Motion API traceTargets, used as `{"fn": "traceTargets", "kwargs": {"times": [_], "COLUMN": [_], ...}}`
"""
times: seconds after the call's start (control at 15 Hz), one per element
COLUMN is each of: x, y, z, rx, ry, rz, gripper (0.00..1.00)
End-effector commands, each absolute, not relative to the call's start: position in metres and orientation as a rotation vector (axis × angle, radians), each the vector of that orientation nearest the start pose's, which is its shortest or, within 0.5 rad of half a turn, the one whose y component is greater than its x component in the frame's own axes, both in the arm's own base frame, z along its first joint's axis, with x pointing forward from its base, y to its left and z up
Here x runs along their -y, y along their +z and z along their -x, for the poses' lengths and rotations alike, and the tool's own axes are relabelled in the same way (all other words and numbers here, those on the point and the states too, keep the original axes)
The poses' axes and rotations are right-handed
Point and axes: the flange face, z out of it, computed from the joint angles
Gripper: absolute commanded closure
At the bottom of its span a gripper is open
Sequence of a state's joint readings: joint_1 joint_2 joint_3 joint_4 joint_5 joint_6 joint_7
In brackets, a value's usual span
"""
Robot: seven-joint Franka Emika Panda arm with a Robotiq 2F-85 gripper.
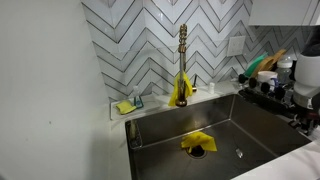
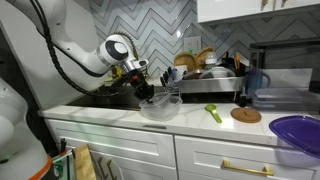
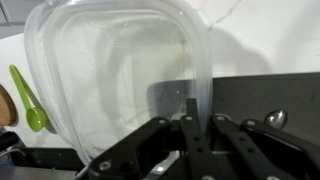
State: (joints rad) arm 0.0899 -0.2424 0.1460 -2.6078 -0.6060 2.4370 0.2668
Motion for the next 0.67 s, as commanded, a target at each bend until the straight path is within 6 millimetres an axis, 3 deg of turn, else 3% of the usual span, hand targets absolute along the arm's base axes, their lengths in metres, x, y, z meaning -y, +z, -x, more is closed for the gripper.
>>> {"fn": "traceTargets", "kwargs": {"times": [0.0,0.13,0.6], "x": [-0.081,-0.079,-0.079], "y": [0.334,0.340,0.363], "z": [-0.411,-0.414,-0.413], "rx": [0.784,0.750,0.742], "ry": [-0.315,-0.346,-0.377], "rz": [3.425,3.414,3.429], "gripper": [0.73,0.62,0.08]}}
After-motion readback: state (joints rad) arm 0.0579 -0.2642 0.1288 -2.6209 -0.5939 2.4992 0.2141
